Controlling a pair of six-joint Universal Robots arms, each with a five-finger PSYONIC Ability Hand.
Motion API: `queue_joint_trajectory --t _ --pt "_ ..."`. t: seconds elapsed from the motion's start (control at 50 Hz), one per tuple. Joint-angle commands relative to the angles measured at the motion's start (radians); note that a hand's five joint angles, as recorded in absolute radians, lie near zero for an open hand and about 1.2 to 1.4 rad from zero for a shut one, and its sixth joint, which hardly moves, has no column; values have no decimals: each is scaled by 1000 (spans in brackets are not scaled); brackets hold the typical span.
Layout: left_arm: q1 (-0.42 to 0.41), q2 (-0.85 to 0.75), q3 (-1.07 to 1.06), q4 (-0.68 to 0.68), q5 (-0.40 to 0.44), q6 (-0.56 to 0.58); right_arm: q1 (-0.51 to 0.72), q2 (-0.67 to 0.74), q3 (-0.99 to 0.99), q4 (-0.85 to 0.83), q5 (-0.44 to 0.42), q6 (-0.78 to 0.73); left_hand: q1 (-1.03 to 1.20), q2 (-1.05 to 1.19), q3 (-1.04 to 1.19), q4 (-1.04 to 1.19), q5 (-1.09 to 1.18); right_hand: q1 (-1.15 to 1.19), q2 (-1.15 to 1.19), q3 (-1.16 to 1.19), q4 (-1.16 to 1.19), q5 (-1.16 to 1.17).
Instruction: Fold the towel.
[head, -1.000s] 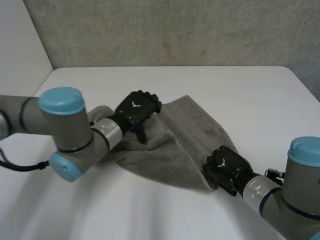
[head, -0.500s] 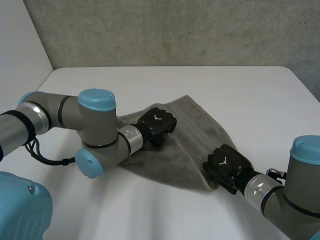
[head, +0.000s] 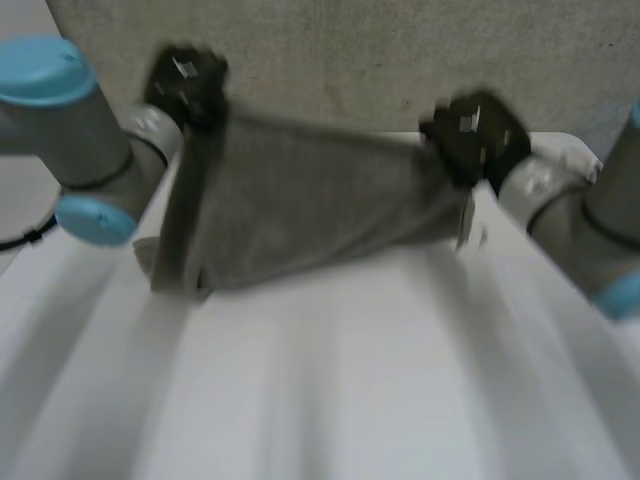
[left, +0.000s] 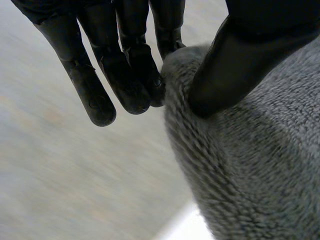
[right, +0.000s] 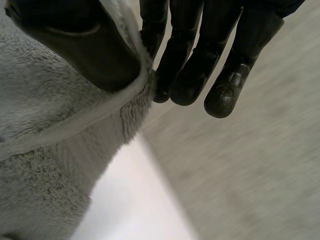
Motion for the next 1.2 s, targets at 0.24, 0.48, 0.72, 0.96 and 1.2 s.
queue_joint_trajectory --t 0.24,0.48,0.72,0.96,1.2 --pt "82 246 -81 352 -22 -255 117 168 -637 -92 136 212 114 61 65 41 107 65 70 60 54 61" --pt "218 285 -752 376 183 -181 70 159 -229 196 -162 -32 114 61 65 41 107 65 70 60 54 61" --pt "238 270 -1035 455 242 207 5 53 196 209 -169 -301 -15 -68 -64 -88 -22 65 70 60 54 61" --pt "235 211 -1039 623 233 235 3 -59 381 140 -159 -295 -419 -472 -469 -493 -427 65 70 60 54 61" --pt "229 145 -1030 665 233 236 -66 -79 424 81 -95 -155 -734 -787 -783 -807 -742 65 70 60 54 61"
